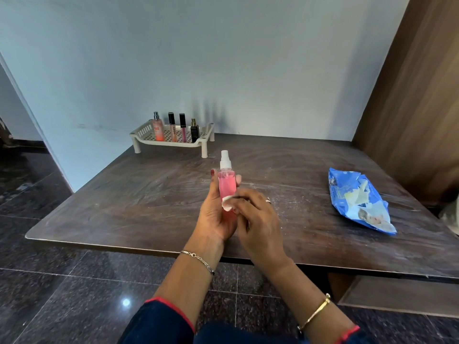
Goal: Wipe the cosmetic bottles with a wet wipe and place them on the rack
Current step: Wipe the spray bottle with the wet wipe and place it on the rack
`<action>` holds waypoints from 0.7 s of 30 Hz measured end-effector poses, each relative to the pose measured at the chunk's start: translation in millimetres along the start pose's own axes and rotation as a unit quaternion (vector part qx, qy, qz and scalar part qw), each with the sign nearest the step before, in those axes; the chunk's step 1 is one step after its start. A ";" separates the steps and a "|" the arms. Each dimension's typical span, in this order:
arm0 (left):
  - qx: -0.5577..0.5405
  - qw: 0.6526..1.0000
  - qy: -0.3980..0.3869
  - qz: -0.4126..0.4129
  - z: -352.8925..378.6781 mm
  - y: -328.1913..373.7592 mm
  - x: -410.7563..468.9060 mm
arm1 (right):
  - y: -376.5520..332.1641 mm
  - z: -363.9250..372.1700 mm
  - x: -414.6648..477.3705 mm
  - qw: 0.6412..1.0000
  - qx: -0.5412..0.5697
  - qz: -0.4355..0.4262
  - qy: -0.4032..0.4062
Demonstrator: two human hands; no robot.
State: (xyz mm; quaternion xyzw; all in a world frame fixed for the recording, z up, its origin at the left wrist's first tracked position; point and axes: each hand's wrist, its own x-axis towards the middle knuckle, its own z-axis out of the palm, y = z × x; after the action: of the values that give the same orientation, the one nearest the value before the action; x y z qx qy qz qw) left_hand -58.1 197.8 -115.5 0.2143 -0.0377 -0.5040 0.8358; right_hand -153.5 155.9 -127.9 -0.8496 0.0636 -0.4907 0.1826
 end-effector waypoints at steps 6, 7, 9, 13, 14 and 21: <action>0.014 0.998 -0.032 0.042 -1.7 -6.3 -3.8 | 4.2 -0.4 36.2 0.994 0.008 0.095 0.046; 0.019 0.998 -0.035 0.046 -0.2 -6.6 -5.9 | 5.1 0.0 37.2 0.991 0.026 0.116 0.053; 0.033 0.997 -0.047 0.054 0.1 -7.1 -8.5 | 4.9 0.9 33.6 0.985 0.067 0.150 0.058; 0.076 0.993 -0.053 0.070 -8.3 -11.3 -8.8 | 10.0 0.9 26.6 0.966 0.126 0.215 0.068; 0.091 0.992 -0.056 0.072 -9.8 -12.3 -8.0 | 11.1 -0.8 27.0 0.966 0.124 0.218 0.069; 0.104 0.987 -0.068 0.104 -2.1 -11.1 -8.2 | 0.1 -11.9 26.7 0.995 -0.049 0.034 0.081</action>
State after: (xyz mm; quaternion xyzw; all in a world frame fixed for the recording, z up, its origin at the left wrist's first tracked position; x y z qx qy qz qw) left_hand -70.7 201.1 -120.5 0.2607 -0.1687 -0.4211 0.8522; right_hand -150.0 145.2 -101.0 -0.8122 0.1308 -0.5479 0.1518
